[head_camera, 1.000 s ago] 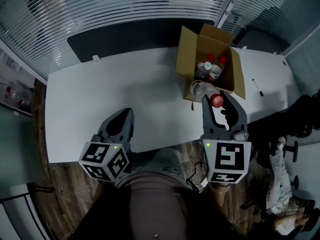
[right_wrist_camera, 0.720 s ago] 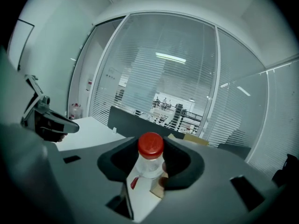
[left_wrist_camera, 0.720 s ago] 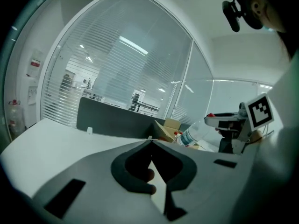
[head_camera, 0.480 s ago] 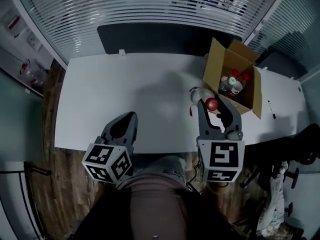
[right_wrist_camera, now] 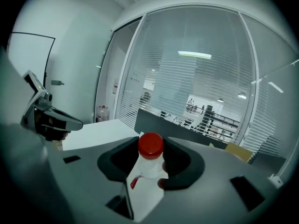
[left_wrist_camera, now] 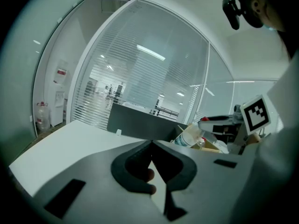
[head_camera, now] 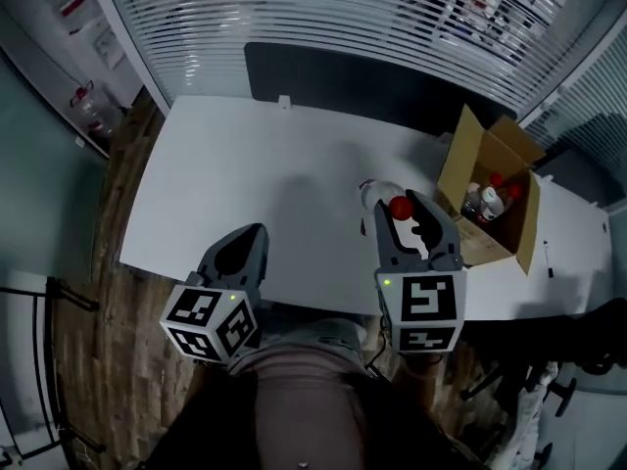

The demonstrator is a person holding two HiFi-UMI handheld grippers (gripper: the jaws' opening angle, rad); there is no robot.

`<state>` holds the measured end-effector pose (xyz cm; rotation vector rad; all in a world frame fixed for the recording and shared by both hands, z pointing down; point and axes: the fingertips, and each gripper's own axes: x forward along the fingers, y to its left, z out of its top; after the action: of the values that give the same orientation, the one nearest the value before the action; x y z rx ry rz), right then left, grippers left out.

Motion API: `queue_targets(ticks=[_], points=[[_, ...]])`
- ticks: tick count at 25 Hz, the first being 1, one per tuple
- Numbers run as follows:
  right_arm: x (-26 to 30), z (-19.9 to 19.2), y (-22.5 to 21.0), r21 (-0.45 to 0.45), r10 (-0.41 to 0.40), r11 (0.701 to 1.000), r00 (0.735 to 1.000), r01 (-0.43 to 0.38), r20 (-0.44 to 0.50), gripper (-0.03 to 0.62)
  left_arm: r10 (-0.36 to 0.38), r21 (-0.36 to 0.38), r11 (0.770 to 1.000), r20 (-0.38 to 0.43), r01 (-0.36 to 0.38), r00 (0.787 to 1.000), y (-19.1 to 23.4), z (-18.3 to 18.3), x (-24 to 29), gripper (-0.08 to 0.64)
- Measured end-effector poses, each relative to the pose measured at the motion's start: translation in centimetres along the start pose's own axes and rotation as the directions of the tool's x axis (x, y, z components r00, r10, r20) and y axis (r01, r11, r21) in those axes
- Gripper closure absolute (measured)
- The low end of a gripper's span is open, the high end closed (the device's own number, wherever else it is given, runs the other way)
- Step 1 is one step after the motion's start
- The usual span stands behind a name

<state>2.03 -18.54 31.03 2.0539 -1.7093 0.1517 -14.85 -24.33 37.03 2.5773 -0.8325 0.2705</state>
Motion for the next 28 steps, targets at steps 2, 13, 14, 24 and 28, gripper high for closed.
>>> queue_targets(ticks=[2,13,14,24,28], points=[[1.0,0.1,1.3,-0.009,0.039,0.999,0.999,-0.039,0.000,0.419,0.026,-0.008,1.000,0.009,-0.026,1.000,0.9,0.0,-0.6,0.551],[5.0,0.9,6.8,-0.056,0.199,0.978,0.980,-0.199,0.000,0.419,0.158,-0.056,0.986,0.052,-0.155,0.986,5.1,0.2,-3.2,0.551],[5.4,0.9,7.2,-0.061,0.210,0.976,0.978,-0.210,-0.003,0.419,0.169,-0.062,0.984,0.057,-0.166,0.984,5.4,0.3,-3.5,0.551],[9.1,0.1,11.0,-0.099,0.317,0.942,0.948,-0.320,-0.037,0.419,0.273,-0.109,0.958,0.079,-0.264,0.959,7.7,-0.1,-5.7,0.551],[10.5,-0.3,12.6,-0.078,0.374,0.923,0.926,-0.378,-0.051,0.419,0.307,-0.124,0.947,0.078,-0.297,0.948,8.6,-0.4,-6.3,0.551]])
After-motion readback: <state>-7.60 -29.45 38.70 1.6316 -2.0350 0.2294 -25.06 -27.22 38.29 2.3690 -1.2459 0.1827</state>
